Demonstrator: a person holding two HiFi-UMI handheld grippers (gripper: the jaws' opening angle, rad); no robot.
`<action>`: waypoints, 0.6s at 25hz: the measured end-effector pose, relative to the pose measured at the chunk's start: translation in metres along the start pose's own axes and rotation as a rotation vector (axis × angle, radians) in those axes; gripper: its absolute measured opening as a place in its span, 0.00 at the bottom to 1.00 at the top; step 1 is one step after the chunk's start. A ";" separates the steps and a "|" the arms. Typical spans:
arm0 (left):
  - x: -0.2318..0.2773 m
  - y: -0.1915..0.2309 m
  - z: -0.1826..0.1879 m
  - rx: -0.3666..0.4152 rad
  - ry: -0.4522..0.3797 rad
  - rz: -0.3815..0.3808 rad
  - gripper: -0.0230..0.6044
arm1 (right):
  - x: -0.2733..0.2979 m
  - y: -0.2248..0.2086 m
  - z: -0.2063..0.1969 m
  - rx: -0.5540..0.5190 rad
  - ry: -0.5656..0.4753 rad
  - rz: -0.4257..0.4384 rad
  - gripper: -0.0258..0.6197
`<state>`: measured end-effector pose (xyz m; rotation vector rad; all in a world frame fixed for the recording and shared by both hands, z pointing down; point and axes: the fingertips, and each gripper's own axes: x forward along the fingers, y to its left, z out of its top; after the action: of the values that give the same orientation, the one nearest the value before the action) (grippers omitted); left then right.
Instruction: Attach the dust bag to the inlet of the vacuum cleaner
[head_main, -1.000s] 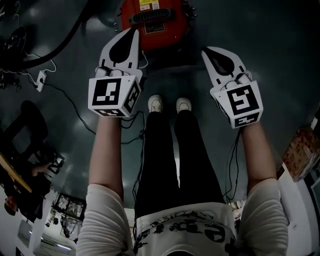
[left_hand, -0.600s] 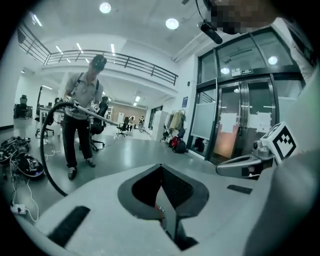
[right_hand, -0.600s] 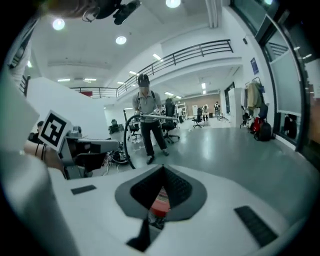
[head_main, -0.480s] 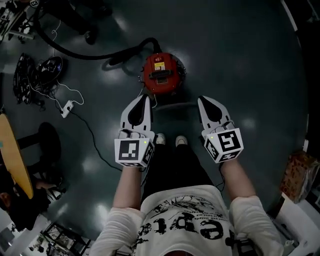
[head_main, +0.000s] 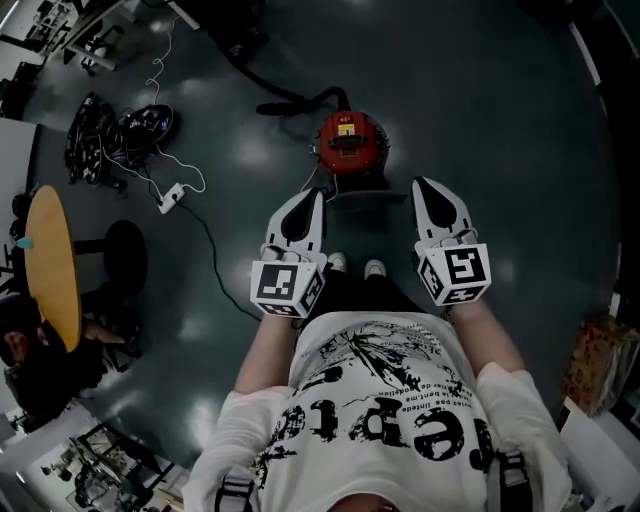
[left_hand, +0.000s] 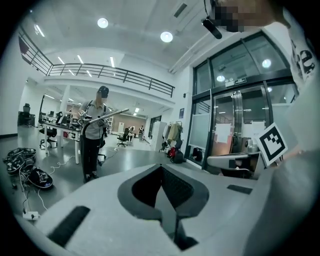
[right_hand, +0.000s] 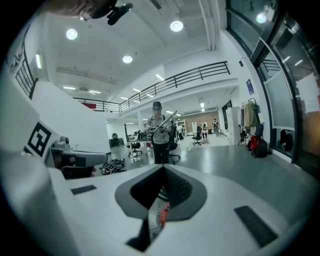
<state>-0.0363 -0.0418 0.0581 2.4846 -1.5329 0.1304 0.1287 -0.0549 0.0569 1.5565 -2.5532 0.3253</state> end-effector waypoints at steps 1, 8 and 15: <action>-0.006 -0.004 0.002 0.007 -0.005 -0.001 0.04 | -0.006 0.005 0.000 0.004 -0.001 0.005 0.04; -0.055 -0.005 0.017 0.039 -0.027 0.007 0.04 | -0.044 0.038 0.008 -0.041 -0.004 0.011 0.04; -0.071 0.007 0.019 0.031 -0.040 -0.043 0.04 | -0.048 0.053 0.010 -0.093 -0.019 -0.039 0.04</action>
<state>-0.0752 0.0129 0.0276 2.5576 -1.5027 0.0982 0.1033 0.0076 0.0306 1.5814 -2.5096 0.1850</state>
